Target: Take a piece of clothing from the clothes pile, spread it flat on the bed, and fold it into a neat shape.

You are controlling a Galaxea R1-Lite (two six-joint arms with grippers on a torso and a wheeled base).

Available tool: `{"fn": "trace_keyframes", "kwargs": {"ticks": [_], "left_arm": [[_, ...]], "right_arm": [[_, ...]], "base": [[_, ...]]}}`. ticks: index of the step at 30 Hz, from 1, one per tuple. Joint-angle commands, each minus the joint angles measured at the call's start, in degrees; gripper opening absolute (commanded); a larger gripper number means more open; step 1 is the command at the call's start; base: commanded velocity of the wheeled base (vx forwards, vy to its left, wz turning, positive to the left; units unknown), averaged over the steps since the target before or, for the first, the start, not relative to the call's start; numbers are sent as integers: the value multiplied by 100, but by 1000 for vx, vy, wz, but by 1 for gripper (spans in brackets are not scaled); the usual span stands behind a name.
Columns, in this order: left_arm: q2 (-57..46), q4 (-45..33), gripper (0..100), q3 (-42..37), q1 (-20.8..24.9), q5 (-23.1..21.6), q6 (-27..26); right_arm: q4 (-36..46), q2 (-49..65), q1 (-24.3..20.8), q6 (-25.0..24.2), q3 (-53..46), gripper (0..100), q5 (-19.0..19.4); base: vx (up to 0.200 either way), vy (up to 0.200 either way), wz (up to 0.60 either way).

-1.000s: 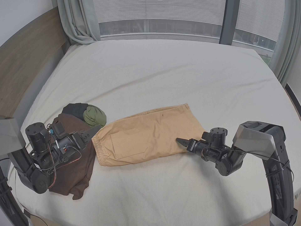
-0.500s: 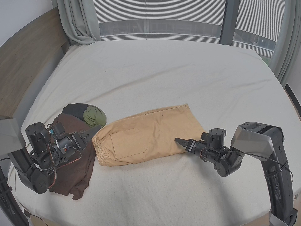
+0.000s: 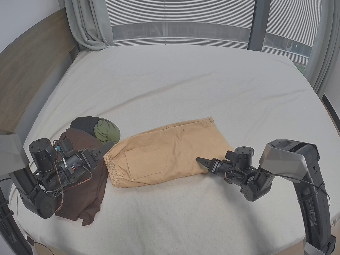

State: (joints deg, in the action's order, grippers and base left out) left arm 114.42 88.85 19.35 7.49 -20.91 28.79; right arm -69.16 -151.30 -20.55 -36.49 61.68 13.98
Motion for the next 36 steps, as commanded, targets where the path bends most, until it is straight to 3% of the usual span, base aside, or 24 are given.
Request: {"fn": "trace_keyframes", "kwargs": {"ticks": [1, 36], "left_arm": [[10, 1, 100, -1, -1, -1, 3], [10, 1, 100, 25, -45, -1, 21]], "right_arm": [[-1, -58, -10, -8, -7, 0, -1], [-177, 267, -1, 1, -297, 0, -36]], "base": [[0, 0, 0], [0, 0, 0]]}}
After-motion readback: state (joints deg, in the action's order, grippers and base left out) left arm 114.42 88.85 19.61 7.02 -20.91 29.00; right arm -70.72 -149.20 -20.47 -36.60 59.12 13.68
